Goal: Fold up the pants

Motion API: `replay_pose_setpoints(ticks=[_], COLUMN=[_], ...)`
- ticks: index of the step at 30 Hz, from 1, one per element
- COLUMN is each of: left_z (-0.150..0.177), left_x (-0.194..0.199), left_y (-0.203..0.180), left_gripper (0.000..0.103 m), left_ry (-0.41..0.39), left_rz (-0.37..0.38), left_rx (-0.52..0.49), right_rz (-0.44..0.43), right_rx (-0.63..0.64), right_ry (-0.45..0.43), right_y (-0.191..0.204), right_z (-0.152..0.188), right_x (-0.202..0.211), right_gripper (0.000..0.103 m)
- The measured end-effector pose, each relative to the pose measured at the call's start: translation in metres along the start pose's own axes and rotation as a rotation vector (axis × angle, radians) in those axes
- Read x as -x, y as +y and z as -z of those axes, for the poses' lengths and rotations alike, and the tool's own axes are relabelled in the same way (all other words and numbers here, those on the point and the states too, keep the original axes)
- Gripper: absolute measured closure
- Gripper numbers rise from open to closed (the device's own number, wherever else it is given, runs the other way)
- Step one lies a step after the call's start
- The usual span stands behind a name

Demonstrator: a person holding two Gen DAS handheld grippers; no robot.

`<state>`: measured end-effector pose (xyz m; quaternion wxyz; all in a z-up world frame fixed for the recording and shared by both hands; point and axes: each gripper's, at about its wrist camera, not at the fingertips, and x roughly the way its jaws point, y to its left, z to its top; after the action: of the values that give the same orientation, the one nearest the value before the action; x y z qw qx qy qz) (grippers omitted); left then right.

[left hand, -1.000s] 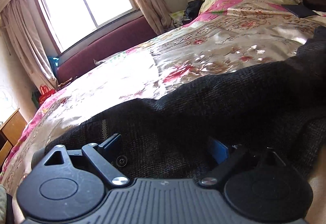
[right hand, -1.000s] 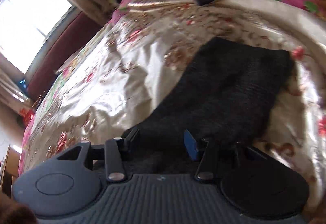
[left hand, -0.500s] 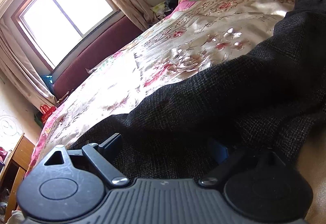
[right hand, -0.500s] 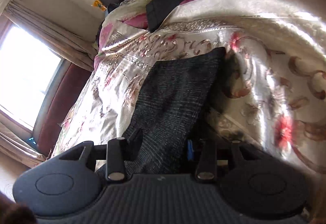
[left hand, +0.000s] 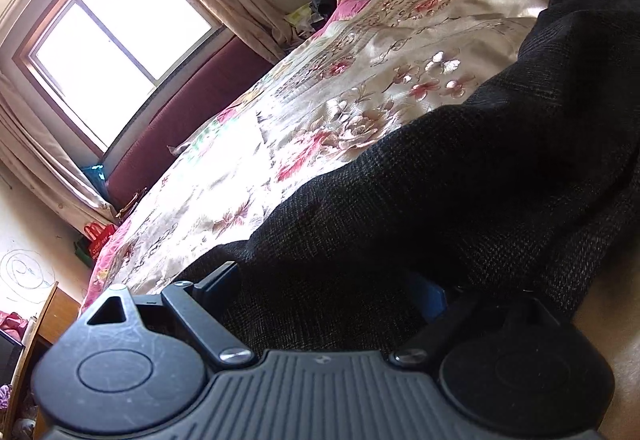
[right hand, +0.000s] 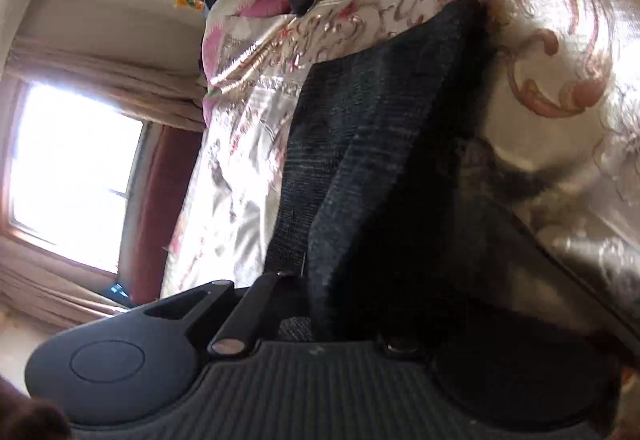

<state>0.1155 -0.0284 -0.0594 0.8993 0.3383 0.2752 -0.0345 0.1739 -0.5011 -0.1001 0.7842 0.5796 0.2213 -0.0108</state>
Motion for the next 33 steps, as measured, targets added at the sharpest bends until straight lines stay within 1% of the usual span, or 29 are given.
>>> replay_pose_setpoints(ticks=[2, 3, 4, 5, 6, 7, 9, 10, 11, 12, 13, 14, 15, 16, 17, 18, 19, 20, 21, 22, 24, 25, 26, 27, 28, 30, 31, 32, 33], left_z=[-0.009, -0.013, -0.016, -0.019, -0.021, -0.022, -0.022, -0.025, -0.028, -0.032, -0.035, -0.037, -0.038, -0.039, -0.037, -0.035, -0.033, -0.031, -0.031, -0.030, -0.026, -0.021, -0.017, -0.013, -0.009, -0.001, 0.002, 0.005, 0.009], left_x=[0.009, 0.013, 0.015, 0.013, 0.008, 0.002, -0.006, -0.006, -0.002, 0.003, 0.010, 0.016, 0.018, 0.016, 0.011, 0.007, 0.009, 0.015, 0.022, 0.028, 0.035, 0.039, 0.041, 0.044, 0.047, 0.052, 0.054, 0.056, 0.056], left_y=[-0.002, -0.005, -0.009, -0.016, -0.025, -0.035, -0.048, -0.048, -0.045, -0.039, -0.034, -0.029, -0.029, -0.032, -0.038, -0.047, -0.052, -0.055, -0.055, -0.053, -0.049, -0.048, -0.047, -0.044, -0.039, -0.025, -0.019, -0.014, -0.008], left_gripper=[0.001, 0.001, 0.000, 0.000, 0.000, 0.000, 0.000, 0.000, 0.000, 0.000, 0.000, 0.000, 0.000, 0.000, 0.000, 0.002, 0.007, 0.009, 0.009, 0.008, 0.008, 0.008, 0.008, 0.008, 0.008, 0.007, 0.007, 0.007, 0.007], left_ry=[-0.031, -0.050, -0.066, -0.068, -0.059, -0.048, -0.041, -0.045, -0.048, -0.059, -0.082, -0.108, -0.119, -0.109, -0.074, -0.050, -0.073, -0.098, -0.111, -0.114, -0.108, -0.114, -0.121, -0.122, -0.121, -0.113, -0.111, -0.110, -0.110], left_rz=[0.017, 0.027, 0.045, 0.066, 0.080, 0.084, 0.075, 0.080, 0.101, 0.126, 0.144, 0.158, 0.173, 0.195, 0.236, 0.256, 0.247, 0.242, 0.256, 0.280, 0.303, 0.299, 0.284, 0.273, 0.272, 0.277, 0.271, 0.262, 0.247], left_rx=[0.004, 0.003, -0.001, -0.011, -0.028, -0.049, -0.084, -0.089, -0.084, -0.065, -0.043, -0.031, -0.037, -0.062, -0.106, -0.147, -0.171, -0.192, -0.192, -0.172, -0.150, -0.161, -0.177, -0.187, -0.182, -0.147, -0.134, -0.127, -0.125], right_rz=[-0.109, -0.179, -0.206, -0.201, -0.177, -0.121, 0.037, 0.077, 0.098, 0.097, 0.073, 0.044, 0.041, 0.076, 0.130, 0.161, 0.168, 0.146, 0.147, 0.185, 0.322, 0.358, 0.366, 0.382, 0.422, 0.526, 0.550, 0.537, 0.496], right_rx=[-0.009, 0.022, 0.086, 0.153, 0.198, 0.217, 0.191, 0.203, 0.213, 0.186, 0.146, 0.135, 0.152, 0.185, 0.218, 0.220, 0.191, 0.173, 0.197, 0.226, 0.253, 0.267, 0.293, 0.325, 0.387, 0.598, 0.700, 0.812, 0.898], right_ry=[-0.065, -0.108, -0.161, -0.221, -0.251, -0.232, -0.158, -0.141, -0.139, -0.142, -0.158, -0.178, -0.198, -0.202, -0.184, -0.163, -0.153, -0.155, -0.164, -0.161, -0.112, -0.097, -0.085, -0.086, -0.095, -0.123, -0.114, -0.079, -0.024], right_y=[0.023, 0.037, 0.051, 0.061, 0.064, 0.062, 0.049, 0.044, 0.039, 0.034, 0.031, 0.031, 0.032, 0.036, 0.039, 0.039, 0.038, 0.037, 0.038, 0.039, 0.037, 0.035, 0.035, 0.039, 0.046, 0.068, 0.079, 0.091, 0.103], right_z=[-0.014, -0.019, -0.021, -0.021, -0.022, -0.026, -0.032, -0.031, -0.030, -0.029, -0.029, -0.028, -0.025, -0.023, -0.024, -0.028, -0.031, -0.034, -0.035, -0.035, -0.036, -0.035, -0.031, -0.024, -0.013, 0.019, 0.037, 0.059, 0.081], right_x=[0.030, 0.053, 0.074, 0.091, 0.098, 0.094, 0.076, 0.070, 0.068, 0.068, 0.071, 0.074, 0.079, 0.077, 0.072, 0.066, 0.065, 0.068, 0.070, 0.071, 0.070, 0.075, 0.084, 0.095, 0.108, 0.129, 0.135, 0.137, 0.135], right_gripper=[0.098, 0.098, 0.098, 0.098, 0.098, 0.098, 0.098, 0.098, 0.098, 0.098, 0.098, 0.098, 0.098, 0.098, 0.098, 0.098, 0.097, 0.097, 0.097, 0.096, 0.083, 0.080, 0.081, 0.081, 0.079, 0.078, 0.078, 0.078, 0.078])
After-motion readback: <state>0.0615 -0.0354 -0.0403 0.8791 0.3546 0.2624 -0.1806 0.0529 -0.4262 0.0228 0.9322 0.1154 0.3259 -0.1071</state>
